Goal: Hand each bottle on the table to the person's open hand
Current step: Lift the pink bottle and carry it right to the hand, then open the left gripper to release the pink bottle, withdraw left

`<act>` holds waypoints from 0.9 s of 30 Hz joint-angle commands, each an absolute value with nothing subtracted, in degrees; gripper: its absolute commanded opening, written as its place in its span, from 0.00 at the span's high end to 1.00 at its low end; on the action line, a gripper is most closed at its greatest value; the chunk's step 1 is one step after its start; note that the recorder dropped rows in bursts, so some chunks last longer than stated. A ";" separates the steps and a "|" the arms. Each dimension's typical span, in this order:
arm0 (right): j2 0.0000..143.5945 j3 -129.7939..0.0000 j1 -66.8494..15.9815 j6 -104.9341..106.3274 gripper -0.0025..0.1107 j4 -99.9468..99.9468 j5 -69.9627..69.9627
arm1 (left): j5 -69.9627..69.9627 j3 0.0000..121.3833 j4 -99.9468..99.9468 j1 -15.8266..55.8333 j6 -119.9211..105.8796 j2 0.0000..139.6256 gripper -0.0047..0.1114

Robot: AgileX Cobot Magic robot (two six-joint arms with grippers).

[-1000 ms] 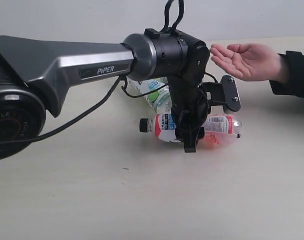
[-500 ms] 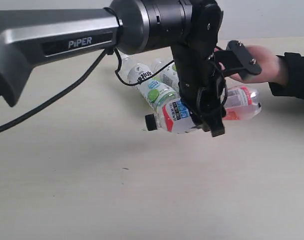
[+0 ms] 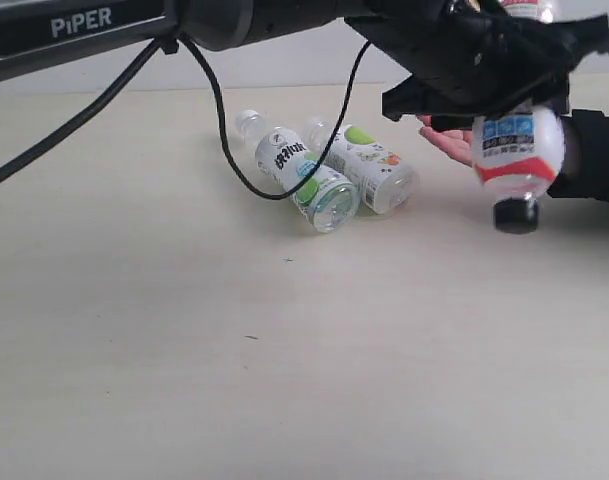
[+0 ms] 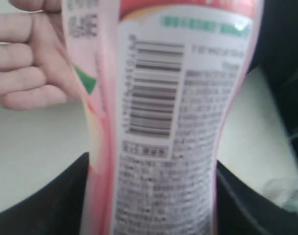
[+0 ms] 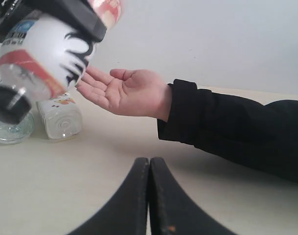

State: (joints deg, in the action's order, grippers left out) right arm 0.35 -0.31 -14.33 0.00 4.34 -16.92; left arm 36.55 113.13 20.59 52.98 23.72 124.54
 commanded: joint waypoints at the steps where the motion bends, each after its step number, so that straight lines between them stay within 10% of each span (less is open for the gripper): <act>1: 0.00 0.00 -14.18 0.00 0.98 4.44 -16.30 | 27.44 113.44 35.21 49.27 25.71 124.58 0.96; 27: 0.00 0.00 -14.18 0.00 0.98 4.44 -16.30 | 27.11 123.88 45.88 46.29 19.94 140.75 0.96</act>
